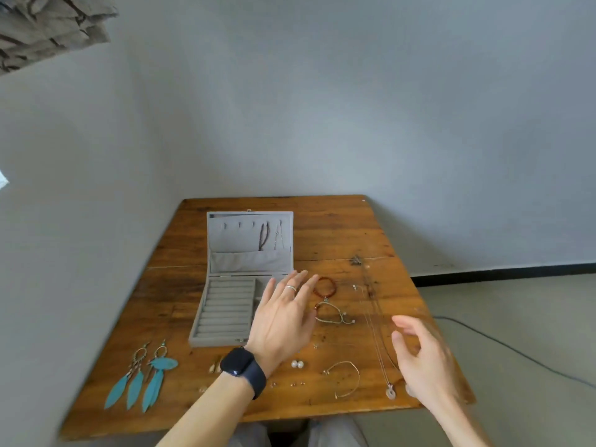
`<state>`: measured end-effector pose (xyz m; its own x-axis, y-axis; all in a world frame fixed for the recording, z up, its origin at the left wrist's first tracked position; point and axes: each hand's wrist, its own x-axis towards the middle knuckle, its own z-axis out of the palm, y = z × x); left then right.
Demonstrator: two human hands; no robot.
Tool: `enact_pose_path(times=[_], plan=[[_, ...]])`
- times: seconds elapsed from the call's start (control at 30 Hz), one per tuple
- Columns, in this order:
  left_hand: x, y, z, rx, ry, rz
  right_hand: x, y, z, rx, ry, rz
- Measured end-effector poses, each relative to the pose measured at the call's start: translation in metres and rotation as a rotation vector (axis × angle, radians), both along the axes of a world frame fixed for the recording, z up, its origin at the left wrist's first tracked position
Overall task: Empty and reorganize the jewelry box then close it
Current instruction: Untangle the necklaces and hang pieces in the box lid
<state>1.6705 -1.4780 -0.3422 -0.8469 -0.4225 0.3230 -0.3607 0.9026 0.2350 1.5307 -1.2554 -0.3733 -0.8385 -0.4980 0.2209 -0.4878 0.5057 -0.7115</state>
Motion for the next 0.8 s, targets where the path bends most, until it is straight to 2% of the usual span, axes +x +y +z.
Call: enact_pose_path(times=[0.07, 0.3, 0.53, 0.67, 0.8], plan=[[0.006, 0.030, -0.016, 0.030, -0.045, -0.040, 0.012, 0.027, -0.011, 0.025, -0.058, -0.050], [0.020, 0.100, -0.058, 0.086, -0.207, -0.110, 0.046, 0.078, -0.044, 0.091, -0.067, -0.139], [0.010, 0.115, -0.080, 0.070, -0.332, -0.055, 0.044, 0.069, -0.042, 0.225, -0.016, -0.228], [0.011, 0.117, -0.089, 0.071, -0.337, -0.030, 0.034, 0.062, -0.040, 0.367, 0.003, -0.176], [0.009, 0.117, -0.084, 0.087, -0.338, -0.035, 0.020, 0.058, -0.038, 0.421, -0.144, -0.130]])
